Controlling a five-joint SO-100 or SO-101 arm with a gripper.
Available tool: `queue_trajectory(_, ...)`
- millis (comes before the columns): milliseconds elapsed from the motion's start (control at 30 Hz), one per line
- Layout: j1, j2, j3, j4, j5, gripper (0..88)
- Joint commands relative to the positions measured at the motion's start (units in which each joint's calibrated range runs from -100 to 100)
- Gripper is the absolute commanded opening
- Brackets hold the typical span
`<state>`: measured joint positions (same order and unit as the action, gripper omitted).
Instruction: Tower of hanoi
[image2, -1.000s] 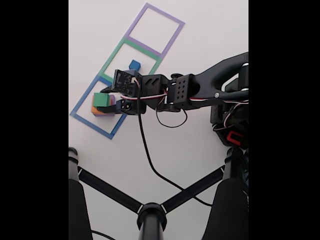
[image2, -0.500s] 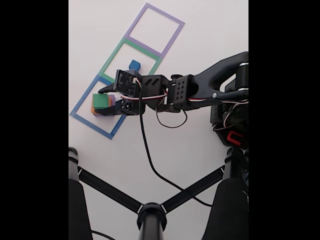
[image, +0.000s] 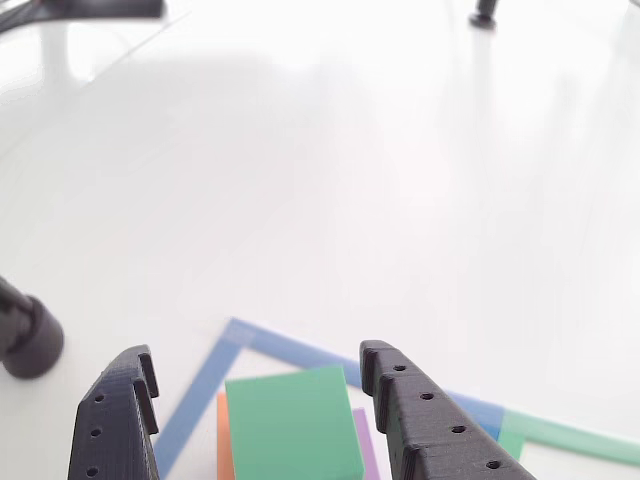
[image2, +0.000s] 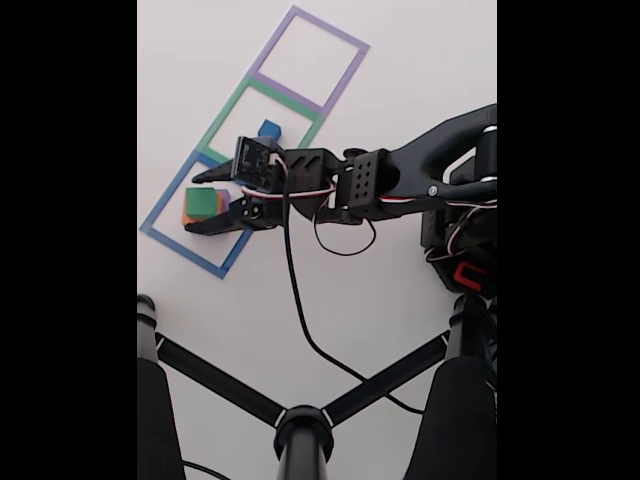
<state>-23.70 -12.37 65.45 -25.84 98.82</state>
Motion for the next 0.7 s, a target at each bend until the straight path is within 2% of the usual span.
queue_trajectory(0, 0.71, -6.62, -3.89, 1.68, 1.18, 22.2)
queue_trajectory(100, 1.25, -10.55, -4.70, 6.70, 1.18, 18.4)
queue_trajectory(200, 2.47, -15.28, -7.16, 16.33, 1.18, 11.7)
queue_trajectory(367, 5.44, -22.01, -22.60, 49.76, 1.18, 1.1)
queue_trajectory(533, 7.04, -26.01, -35.23, 71.86, 1.18, 0.0)
queue_trajectory(667, 8.18, -26.41, -46.87, 86.59, -5.25, 0.0)
